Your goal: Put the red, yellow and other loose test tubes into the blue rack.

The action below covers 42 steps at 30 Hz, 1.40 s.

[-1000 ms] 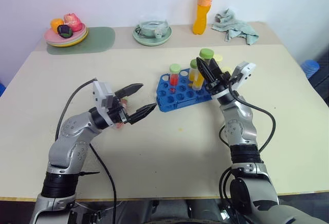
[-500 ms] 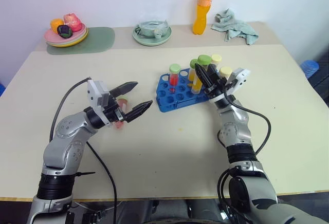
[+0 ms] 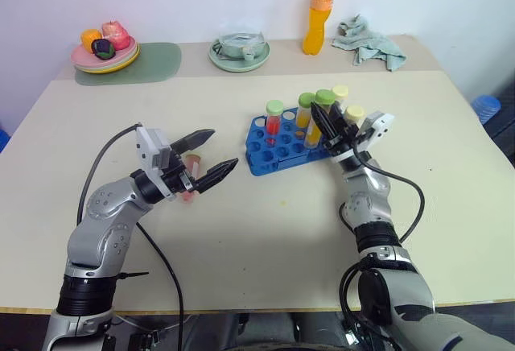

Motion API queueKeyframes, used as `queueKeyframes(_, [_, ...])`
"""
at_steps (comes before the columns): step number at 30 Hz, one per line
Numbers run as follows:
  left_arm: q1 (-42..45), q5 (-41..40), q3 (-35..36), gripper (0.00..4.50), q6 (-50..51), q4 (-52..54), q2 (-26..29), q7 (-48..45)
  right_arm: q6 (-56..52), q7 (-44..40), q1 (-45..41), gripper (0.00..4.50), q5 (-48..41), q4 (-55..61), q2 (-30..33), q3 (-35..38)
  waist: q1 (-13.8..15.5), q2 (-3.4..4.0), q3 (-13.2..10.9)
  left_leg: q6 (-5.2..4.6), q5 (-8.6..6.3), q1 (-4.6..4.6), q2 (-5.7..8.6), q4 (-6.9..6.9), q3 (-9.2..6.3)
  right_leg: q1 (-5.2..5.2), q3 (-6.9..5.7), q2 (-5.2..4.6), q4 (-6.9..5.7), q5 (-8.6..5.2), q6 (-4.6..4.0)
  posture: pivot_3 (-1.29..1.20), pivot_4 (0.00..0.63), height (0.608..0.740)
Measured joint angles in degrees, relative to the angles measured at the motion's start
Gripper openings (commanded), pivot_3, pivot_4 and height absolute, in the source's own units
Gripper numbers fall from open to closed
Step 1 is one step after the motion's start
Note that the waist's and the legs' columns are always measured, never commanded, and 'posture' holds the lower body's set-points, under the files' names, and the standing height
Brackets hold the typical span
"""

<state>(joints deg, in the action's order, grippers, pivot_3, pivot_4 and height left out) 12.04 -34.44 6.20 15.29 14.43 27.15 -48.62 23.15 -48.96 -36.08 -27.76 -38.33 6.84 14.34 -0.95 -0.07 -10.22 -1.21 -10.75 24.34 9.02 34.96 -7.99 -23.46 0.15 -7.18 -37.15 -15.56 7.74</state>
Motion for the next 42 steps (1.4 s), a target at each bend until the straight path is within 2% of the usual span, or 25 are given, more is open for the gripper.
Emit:
queueKeyframes(14, [-0.7,0.1,0.0,4.5,-1.2,-0.1,0.0,-0.6,4.2,-0.8,-0.4,0.82,0.7,-3.1,-0.2,0.1,0.0,0.01,0.0,0.0,0.0,0.0,0.0,0.01,0.0,0.0,0.01,0.01,0.0,0.0,0.0,0.0,0.15,0.739])
queueKeyframes(25, [-1.5,0.1,0.0,4.5,-1.2,0.0,-0.1,0.3,5.9,-5.3,1.3,0.82,0.3,-4.9,-0.4,0.2,0.0,0.01,0.0,0.0,0.0,-0.01,-0.03,-0.02,0.0,0.0,0.02,0.04,0.01,0.0,-0.01,0.0,0.15,0.739])
queueKeyframes(32, [-1.5,0.1,0.0,4.5,-1.1,0.6,-0.2,1.3,4.2,-7.6,1.8,4.1,0.3,-4.5,-0.1,-0.3,-0.1,0.01,0.0,0.03,-0.02,-0.01,-0.08,-0.01,0.0,-0.01,0.05,0.09,0.0,0.0,-0.01,0.0,0.15,0.739])
queueKeyframes(33, [-1.5,0.1,0.0,4.5,-1.0,0.7,-0.3,1.5,4.9,-7.0,1.8,4.42,0.9,-4.5,-0.1,-0.4,-0.1,0.01,0.0,0.03,-0.02,-0.01,-0.08,-0.01,0.0,-0.01,0.05,0.1,0.0,0.0,-0.02,0.0,0.15,0.739])
queueKeyframes(37, [-1.5,0.0,0.1,4.5,-0.7,1.6,-0.8,3.2,6.5,-3.8,1.8,4.42,4.0,-3.5,0.8,-1.1,0.1,0.01,0.0,0.07,-0.04,-0.01,-0.08,0.02,0.0,0.0,0.06,0.1,0.0,0.0,-0.02,0.0,0.15,0.739])
queueKeyframes(42, [-1.4,-1.0,0.5,4.5,1.1,2.5,-1.5,6.5,3.2,-3.1,2.0,4.42,4.1,3.2,2.9,-2.7,0.1,0.02,0.0,0.07,-0.04,-0.01,-0.08,0.02,0.0,-0.02,0.13,0.1,-0.01,0.0,-0.02,0.0,0.15,0.739])
